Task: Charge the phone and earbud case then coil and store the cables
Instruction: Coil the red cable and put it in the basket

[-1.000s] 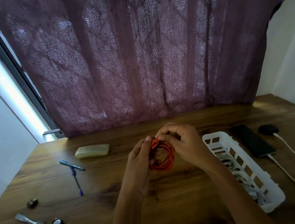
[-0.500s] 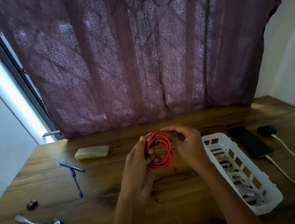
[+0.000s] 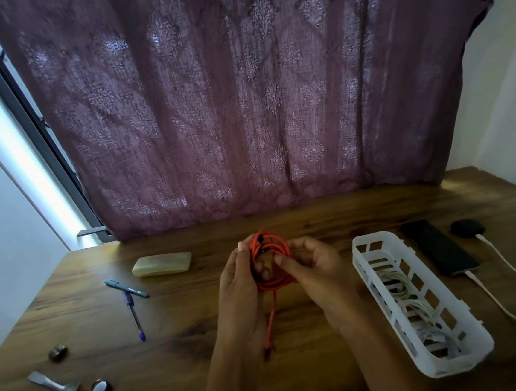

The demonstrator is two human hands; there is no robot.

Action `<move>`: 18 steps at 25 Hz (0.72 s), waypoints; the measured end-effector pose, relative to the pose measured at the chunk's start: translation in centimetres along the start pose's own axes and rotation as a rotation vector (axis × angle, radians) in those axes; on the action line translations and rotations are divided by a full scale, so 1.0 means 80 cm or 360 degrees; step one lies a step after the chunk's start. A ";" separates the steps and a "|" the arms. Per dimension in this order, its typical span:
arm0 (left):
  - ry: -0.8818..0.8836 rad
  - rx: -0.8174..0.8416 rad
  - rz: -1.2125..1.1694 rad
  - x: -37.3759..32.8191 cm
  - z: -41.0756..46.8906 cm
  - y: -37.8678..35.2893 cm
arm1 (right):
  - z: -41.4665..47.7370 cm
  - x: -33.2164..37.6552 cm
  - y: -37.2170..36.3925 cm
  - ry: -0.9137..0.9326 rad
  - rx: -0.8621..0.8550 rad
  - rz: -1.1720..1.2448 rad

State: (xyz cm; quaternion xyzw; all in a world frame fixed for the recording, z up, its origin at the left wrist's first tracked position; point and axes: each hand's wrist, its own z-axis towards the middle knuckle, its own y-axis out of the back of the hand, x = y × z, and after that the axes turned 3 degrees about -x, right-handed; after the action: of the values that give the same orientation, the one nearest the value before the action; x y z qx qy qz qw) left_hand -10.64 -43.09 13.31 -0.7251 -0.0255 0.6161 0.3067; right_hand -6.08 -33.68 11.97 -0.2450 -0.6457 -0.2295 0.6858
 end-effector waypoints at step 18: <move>0.0168 0.0118 0.0005 0.012 0.007 0.020 | 0.009 -0.009 0.011 -0.0666 0.0354 0.1066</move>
State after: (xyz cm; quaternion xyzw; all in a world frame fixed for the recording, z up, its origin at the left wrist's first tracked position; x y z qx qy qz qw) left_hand -11.46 -43.77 11.67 -0.7447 0.0146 0.5781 0.3332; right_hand -6.09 -32.54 11.26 -0.4073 -0.6767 0.1325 0.5988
